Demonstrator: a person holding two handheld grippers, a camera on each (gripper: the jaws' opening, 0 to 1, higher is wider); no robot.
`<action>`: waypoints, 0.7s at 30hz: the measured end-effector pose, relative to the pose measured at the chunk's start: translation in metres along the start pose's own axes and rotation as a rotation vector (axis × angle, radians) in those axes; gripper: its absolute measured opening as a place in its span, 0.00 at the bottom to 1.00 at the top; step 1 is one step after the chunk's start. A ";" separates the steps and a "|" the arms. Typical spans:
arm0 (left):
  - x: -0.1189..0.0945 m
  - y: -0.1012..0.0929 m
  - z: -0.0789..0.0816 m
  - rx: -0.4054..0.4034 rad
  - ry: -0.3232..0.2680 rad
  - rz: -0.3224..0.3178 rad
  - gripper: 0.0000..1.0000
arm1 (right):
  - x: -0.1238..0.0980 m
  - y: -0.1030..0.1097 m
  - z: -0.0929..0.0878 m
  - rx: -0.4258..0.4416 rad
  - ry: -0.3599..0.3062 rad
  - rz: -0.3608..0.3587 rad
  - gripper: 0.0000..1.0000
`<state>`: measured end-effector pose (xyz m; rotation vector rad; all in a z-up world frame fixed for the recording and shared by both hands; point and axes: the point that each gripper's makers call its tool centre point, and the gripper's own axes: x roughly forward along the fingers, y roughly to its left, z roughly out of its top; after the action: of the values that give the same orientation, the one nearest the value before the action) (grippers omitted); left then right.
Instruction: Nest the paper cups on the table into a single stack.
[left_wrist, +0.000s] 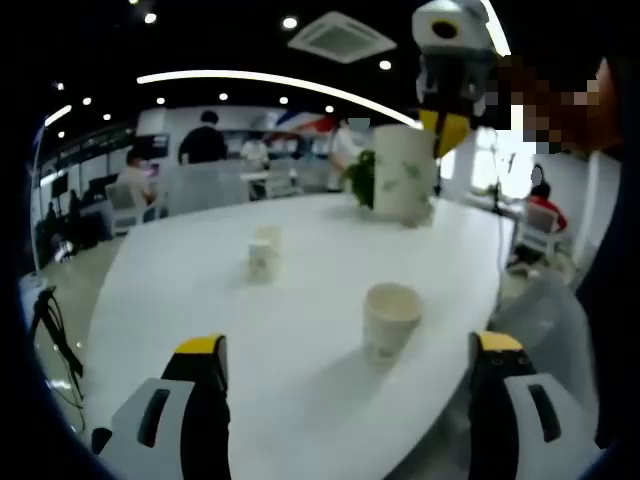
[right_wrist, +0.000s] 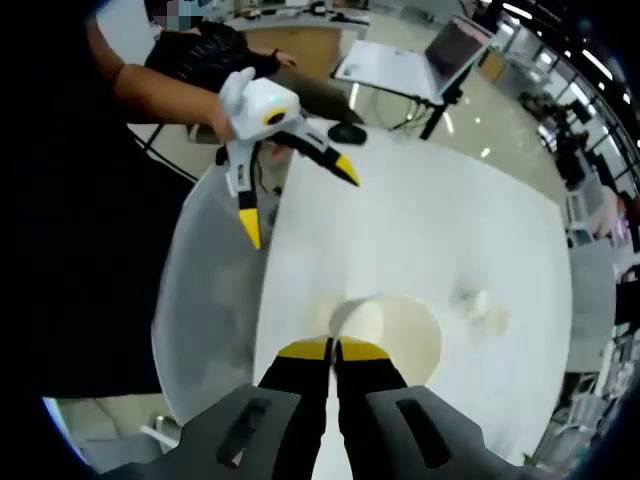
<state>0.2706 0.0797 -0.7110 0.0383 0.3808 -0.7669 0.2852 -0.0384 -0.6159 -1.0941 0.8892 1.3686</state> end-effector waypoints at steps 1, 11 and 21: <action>0.000 0.001 -0.001 -0.001 0.003 0.006 0.98 | 0.003 0.000 -0.001 0.001 0.004 0.002 0.00; -0.004 0.004 -0.001 -0.085 -0.035 0.037 0.98 | 0.035 0.002 -0.007 0.061 0.012 0.042 0.00; 0.003 -0.010 -0.017 -0.069 -0.011 0.034 0.98 | 0.069 0.004 -0.018 0.144 0.022 0.050 0.00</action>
<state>0.2602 0.0734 -0.7264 -0.0243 0.3949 -0.7198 0.2865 -0.0353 -0.6872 -0.9843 1.0210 1.3143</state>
